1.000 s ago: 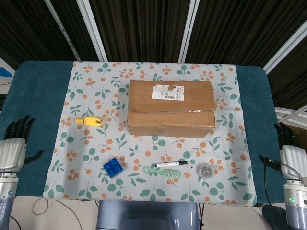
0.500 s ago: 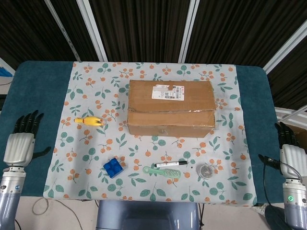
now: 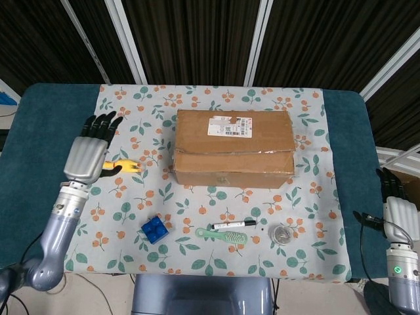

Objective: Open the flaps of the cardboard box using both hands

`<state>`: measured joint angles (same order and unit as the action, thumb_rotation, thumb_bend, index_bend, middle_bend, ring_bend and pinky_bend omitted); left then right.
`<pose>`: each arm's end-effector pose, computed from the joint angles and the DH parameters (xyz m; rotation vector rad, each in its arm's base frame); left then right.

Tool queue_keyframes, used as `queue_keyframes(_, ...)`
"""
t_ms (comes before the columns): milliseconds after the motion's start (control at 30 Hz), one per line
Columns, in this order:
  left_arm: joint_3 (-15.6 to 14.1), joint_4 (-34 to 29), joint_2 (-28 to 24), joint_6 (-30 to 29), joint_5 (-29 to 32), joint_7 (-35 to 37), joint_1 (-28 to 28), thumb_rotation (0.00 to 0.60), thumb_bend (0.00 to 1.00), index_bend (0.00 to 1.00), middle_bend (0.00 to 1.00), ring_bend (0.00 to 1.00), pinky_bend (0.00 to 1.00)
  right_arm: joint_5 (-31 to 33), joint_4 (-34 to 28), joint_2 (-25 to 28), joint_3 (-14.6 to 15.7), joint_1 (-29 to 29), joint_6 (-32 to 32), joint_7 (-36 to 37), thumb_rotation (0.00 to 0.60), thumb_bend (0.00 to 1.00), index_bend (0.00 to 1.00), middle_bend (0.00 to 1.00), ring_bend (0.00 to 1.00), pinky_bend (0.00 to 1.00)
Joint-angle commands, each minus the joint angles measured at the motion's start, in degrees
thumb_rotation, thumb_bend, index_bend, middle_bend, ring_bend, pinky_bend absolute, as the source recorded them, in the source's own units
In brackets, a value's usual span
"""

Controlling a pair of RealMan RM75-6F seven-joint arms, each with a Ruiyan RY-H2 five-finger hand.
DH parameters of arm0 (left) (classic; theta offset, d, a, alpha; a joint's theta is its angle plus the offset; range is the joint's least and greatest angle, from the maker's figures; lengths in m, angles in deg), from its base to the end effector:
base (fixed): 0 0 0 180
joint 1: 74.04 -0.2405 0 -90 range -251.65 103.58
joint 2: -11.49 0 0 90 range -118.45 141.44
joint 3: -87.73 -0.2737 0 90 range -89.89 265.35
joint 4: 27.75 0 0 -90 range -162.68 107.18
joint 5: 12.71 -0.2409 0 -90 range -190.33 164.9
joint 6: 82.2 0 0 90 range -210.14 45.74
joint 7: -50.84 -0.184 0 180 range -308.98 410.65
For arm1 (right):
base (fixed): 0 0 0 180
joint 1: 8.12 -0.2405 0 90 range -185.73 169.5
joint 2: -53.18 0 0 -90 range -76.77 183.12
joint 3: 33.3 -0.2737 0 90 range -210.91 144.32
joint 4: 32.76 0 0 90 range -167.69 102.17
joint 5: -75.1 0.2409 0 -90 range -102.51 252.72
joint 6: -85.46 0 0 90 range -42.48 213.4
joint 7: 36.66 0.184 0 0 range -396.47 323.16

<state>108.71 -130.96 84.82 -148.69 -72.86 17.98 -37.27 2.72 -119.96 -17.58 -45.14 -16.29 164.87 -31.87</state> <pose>-0.1239 0.4085 0.0812 -1.5810 -0.7268 -1.0142 -0.3627 -0.2788 0.1354 1.1165 -1.0329 0.9788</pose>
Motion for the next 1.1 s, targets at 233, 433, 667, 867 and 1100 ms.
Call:
queue_keyframes(233, 3.09, 8.87, 9.74, 5.76, 9.52, -8.75, 13.44, 0.600, 0.10, 0.00, 0.00, 0.00, 0.05, 1.20, -0.38, 0.13, -0.40, -0.24, -1.23, 1.00, 0.600, 0.22, 0.00, 0.00, 0.00, 0.21)
queue_keyframes(433, 2.79, 12.77, 13.82, 6.75, 12.15, -10.08, 18.03, 0.600, 0.10, 0.00, 0.00, 0.00, 0.05, 2.66, -0.39, 0.21, -1.01, -0.24, -1.86, 1.61, 0.600, 0.22, 0.00, 0.00, 0.00, 0.21)
queue_keyframes(667, 2.44, 16.14, 16.49, 7.20, 13.44, -10.40, 21.28, 0.600, 0.10, 0.00, 0.00, 0.00, 0.05, 3.10, -0.63, 0.28, -1.20, -0.29, -2.24, 2.01, 0.600, 0.22, 0.00, 0.00, 0.00, 0.21)
queue_keyframes(867, 2.03, 19.69, 18.68, 7.88, 13.97, -9.97, 23.85, 0.600, 0.13, 0.00, 0.00, 0.00, 0.05, 3.30, -0.95, 0.41, -1.25, -0.26, -2.48, 2.37, 0.600, 0.22, 0.00, 0.00, 0.00, 0.21)
queue_keyframes(1100, 2.97, 24.54, 21.30, 8.17, 12.23, -7.86, 27.31, 0.600, 0.23, 0.00, 0.00, 0.00, 0.05, 3.57, -1.24, 0.58, -1.33, -0.22, -2.68, 2.64, 0.600, 0.22, 0.00, 0.00, 0.00, 0.21)
